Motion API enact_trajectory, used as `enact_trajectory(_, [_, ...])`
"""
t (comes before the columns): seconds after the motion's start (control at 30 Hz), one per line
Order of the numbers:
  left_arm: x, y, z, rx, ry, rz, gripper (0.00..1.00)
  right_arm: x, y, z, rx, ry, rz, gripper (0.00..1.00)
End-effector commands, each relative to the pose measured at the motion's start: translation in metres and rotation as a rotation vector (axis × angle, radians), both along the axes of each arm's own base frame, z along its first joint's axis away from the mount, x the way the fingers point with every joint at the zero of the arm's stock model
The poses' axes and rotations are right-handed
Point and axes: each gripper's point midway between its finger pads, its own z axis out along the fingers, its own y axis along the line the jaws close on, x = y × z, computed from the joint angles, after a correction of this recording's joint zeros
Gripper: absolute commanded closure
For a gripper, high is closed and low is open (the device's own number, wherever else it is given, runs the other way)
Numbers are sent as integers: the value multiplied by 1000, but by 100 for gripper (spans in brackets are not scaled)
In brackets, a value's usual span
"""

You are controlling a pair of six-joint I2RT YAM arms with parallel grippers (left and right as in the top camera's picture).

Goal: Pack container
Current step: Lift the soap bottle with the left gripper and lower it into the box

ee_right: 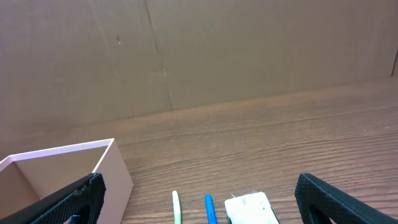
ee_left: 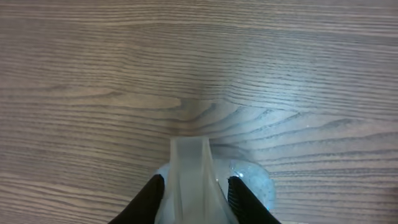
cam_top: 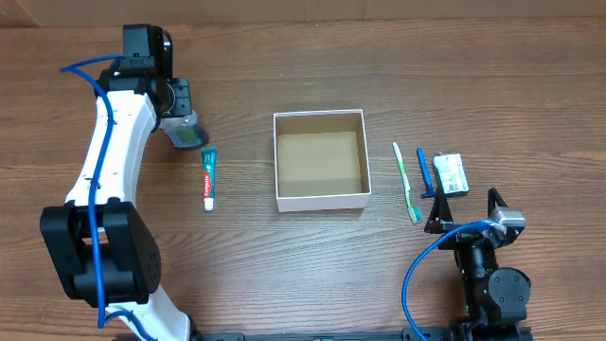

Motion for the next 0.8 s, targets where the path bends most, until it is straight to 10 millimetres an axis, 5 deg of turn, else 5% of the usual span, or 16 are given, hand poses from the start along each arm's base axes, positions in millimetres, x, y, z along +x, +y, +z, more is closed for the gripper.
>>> enact_trajectory(0.0, [7,1,38,11,-88,-25,84,0,0,-2,-1,-2,-1,0])
enact_trajectory(0.13, [2,-9,98,-16,-231,-54,83,0,0,-2,-1,-2,-1,0])
enact_trajectory(0.2, [-9,-30,143,-73,-338,-104,82,0,0,-2,0,-2,-1,0])
enact_trajectory(0.33, [-32,-67,193,-163,-458,-114,86,0,0,-2,-1,-2,-1,0])
enact_trajectory(0.43, [-50,-116,222,-226,-525,-196,87,0,0,-2,-1,-2,-1,0])
enact_trajectory(0.6, [-69,-191,230,-298,-545,-282,87,0,0,-2,-1,-2,-1,0])
enact_trajectory(0.77, [-67,-236,198,-270,-479,-309,87,0,0,-2,-1,-2,-1,0])
